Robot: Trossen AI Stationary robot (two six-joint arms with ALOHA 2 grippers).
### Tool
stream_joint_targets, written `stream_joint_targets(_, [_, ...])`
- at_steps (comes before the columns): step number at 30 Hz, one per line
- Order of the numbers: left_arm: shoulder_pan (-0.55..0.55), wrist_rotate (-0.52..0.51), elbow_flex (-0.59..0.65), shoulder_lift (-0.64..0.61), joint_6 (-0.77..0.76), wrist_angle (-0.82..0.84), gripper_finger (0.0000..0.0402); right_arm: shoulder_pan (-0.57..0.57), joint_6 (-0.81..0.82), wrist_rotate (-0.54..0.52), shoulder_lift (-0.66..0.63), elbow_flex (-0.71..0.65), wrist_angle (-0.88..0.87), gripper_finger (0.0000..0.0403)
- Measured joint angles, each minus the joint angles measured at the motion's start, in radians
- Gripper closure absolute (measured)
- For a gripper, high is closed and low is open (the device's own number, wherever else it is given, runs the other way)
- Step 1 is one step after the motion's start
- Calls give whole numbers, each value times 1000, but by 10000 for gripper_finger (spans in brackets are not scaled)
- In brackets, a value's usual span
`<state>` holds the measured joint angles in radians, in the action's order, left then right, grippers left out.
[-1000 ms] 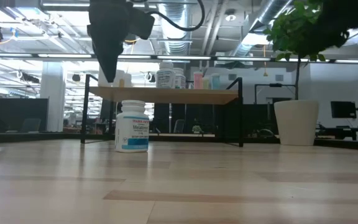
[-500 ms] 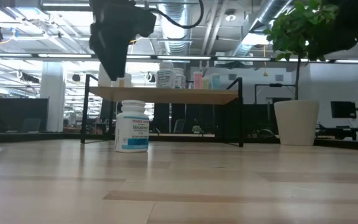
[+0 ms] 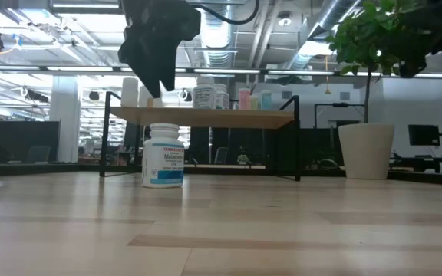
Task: Pick and place medicine bottles onto shelf by color
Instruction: Put the white pill bottle on the shelf
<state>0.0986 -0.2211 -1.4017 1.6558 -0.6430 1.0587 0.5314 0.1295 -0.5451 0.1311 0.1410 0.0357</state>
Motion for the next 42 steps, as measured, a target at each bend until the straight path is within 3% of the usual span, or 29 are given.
stream_joint_targets(6, [0, 0, 0, 0, 6, -42, 129, -216, -149, 93, -63, 1, -20, 148])
stream_joint_targets(11, [-1, -10, 0, 0, 13, -67, 129, -427, -133, 316, -63, -44, 25, 148])
stream_joint_targets(17, [1, -11, 0, 0, 11, -70, 129, -590, -110, 443, -63, -81, 21, 148])
stream_joint_targets(28, [13, 15, -1, 36, -90, -66, 129, -662, -177, 567, -62, -81, -137, 148])
stream_joint_targets(33, [41, 33, 0, 102, -123, -64, 129, -662, -183, 584, -62, -133, -7, 148])
stream_joint_targets(42, [79, 15, 0, 113, -238, -49, 129, -663, -183, 589, -60, -133, 1, 148])
